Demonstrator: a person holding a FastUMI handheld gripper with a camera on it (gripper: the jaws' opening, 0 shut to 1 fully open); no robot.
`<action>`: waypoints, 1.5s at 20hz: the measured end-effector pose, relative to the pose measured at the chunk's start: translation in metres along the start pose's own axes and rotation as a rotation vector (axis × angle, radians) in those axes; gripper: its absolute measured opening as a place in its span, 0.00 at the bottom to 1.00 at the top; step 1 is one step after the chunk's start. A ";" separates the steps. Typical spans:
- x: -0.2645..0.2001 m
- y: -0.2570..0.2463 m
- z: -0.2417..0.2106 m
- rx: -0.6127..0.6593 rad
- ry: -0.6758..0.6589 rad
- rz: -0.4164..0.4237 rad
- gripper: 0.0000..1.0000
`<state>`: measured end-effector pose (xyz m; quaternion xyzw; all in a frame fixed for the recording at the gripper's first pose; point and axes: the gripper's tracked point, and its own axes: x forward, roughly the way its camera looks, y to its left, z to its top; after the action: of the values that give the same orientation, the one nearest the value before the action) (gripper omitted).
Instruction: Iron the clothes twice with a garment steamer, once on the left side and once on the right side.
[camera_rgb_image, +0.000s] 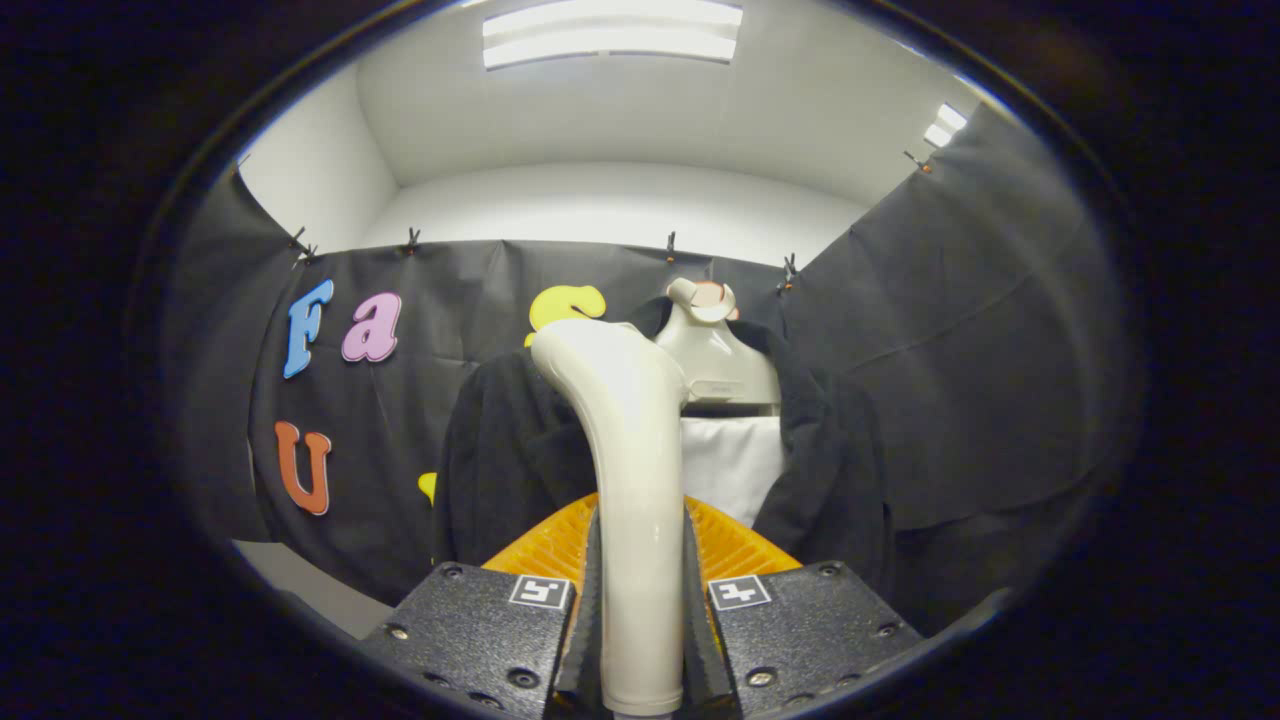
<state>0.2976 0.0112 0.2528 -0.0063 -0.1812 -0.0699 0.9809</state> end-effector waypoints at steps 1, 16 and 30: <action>-0.004 0.001 -0.007 0.003 0.013 0.003 0.37; -0.063 0.000 -0.088 -0.122 0.142 -0.082 0.37; -0.096 -0.007 -0.169 -0.154 0.284 -0.119 0.37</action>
<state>0.2681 0.0105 0.0604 -0.0609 -0.0348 -0.1417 0.9874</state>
